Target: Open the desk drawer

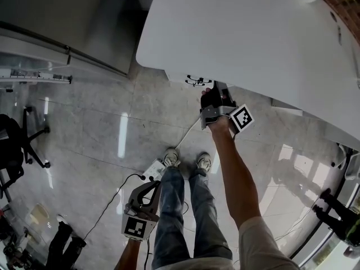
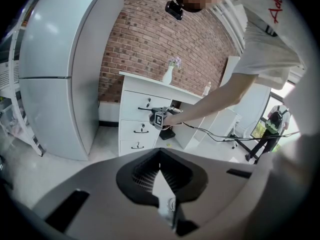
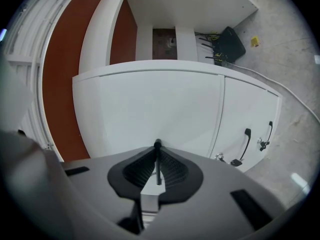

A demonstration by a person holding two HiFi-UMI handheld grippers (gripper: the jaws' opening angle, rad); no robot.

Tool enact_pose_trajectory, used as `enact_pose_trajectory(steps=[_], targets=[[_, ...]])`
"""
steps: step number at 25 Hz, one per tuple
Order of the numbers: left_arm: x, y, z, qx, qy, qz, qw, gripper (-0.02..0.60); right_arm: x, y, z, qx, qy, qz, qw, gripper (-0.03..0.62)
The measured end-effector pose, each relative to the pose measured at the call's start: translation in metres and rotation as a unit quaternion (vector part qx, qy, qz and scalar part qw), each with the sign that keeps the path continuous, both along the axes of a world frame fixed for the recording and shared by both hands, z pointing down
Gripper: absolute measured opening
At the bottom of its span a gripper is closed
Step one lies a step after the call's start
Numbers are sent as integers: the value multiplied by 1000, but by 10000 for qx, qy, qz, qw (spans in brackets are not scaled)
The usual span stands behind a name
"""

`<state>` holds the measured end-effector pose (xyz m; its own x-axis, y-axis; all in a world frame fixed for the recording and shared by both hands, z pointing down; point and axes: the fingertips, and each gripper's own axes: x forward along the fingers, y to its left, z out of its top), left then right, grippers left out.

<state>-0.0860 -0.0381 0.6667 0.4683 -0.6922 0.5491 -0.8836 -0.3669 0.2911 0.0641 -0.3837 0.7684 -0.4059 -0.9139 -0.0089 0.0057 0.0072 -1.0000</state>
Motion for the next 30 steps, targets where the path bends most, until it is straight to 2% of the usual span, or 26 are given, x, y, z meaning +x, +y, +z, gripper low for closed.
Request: enact_pose_trajectory(steps=[11,23,30], targets=[[13,2,-4,33,55,140,9999,12,-1,48,1,-121,-157,106,9997,41],[31,1,-6,113,81,331,9994,12,-2,114,2,-253,-248,2,9994,41],[32,5,-4,42,87,311,9995,12,0,154,13,-497,-211,-42,9985,41]])
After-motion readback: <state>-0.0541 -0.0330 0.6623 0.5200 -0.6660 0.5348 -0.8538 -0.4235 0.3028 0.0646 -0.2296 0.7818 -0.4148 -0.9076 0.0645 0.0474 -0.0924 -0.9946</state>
